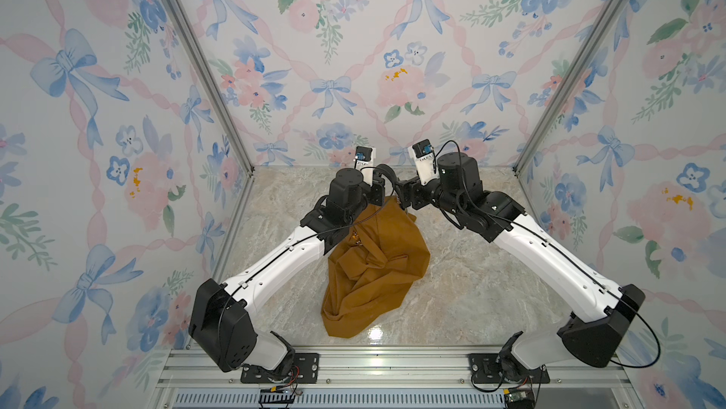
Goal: Remove the belt from the trousers
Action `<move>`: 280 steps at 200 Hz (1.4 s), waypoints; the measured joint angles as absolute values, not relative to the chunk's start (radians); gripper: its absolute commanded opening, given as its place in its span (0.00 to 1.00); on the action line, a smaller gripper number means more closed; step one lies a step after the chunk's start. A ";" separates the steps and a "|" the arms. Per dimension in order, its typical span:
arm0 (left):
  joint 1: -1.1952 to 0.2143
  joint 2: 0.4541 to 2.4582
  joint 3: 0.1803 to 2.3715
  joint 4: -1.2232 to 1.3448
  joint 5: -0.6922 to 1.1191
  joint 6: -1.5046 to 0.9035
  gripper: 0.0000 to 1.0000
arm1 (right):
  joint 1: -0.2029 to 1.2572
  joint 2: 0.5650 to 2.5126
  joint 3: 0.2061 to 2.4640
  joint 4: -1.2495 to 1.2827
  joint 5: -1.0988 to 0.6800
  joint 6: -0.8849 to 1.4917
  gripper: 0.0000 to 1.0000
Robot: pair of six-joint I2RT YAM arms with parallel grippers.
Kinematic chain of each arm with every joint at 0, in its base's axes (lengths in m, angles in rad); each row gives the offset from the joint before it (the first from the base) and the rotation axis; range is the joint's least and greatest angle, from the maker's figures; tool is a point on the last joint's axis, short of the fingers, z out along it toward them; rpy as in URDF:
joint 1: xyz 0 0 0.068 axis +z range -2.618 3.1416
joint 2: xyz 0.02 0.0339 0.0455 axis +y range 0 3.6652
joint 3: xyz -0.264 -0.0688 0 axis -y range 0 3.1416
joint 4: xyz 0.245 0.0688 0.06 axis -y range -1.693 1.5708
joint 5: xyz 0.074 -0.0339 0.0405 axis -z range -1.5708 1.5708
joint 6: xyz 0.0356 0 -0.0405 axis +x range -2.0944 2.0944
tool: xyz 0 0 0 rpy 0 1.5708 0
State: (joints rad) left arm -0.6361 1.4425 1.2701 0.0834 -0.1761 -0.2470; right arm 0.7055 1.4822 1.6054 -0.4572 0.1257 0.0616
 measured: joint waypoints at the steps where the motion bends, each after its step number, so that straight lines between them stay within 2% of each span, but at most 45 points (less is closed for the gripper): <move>1: -0.636 1.443 1.271 0.083 -0.176 -0.248 0.00 | 0.706 1.483 1.605 -0.457 0.125 0.061 0.85; 29: -0.636 1.443 1.287 0.059 -0.176 -0.260 0.00 | 0.706 1.503 1.605 -0.456 0.111 0.035 0.84; 52: -0.636 1.443 1.290 0.049 -0.176 -0.267 0.00 | 0.706 1.538 1.610 -0.460 0.110 0.007 0.77; 90: -0.636 1.443 1.291 0.048 -0.180 -0.267 0.00 | 0.705 1.622 1.650 -0.474 0.112 -0.022 0.48; 126: -0.636 1.443 1.295 0.042 -0.188 -0.267 0.00 | 0.700 1.631 1.650 -0.456 0.112 -0.036 0.26; 137: -0.636 1.443 1.297 0.041 -0.191 -0.266 0.00 | 0.700 1.631 1.646 -0.446 0.111 -0.032 0.27; 153: -0.636 1.443 1.300 0.035 -0.198 -0.266 0.00 | 0.700 1.631 1.640 -0.436 0.107 -0.025 0.44; 168: -0.636 1.443 1.300 0.035 -0.204 -0.266 0.00 | 0.700 1.631 1.636 -0.434 0.101 -0.028 0.48; 206: -0.636 1.443 1.300 0.035 -0.206 -0.266 0.00 | 0.700 1.630 1.635 -0.441 0.101 -0.023 0.48; 247: -0.636 1.443 1.300 0.035 -0.206 -0.266 0.00 | 0.702 1.614 1.635 -0.458 0.107 -0.025 0.34; 262: -0.636 1.443 1.300 0.035 -0.206 -0.266 0.00 | 0.702 1.603 1.635 -0.461 0.109 -0.024 0.35; 280: -0.636 1.444 1.300 0.035 -0.206 -0.266 0.00 | 0.704 1.597 1.635 -0.461 0.110 -0.020 0.45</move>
State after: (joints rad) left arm -0.6361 1.4437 1.2999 0.0345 -0.2058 -0.2661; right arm 0.7044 1.5967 1.6352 -0.4614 0.1097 -0.0204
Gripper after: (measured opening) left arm 0.067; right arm 0.404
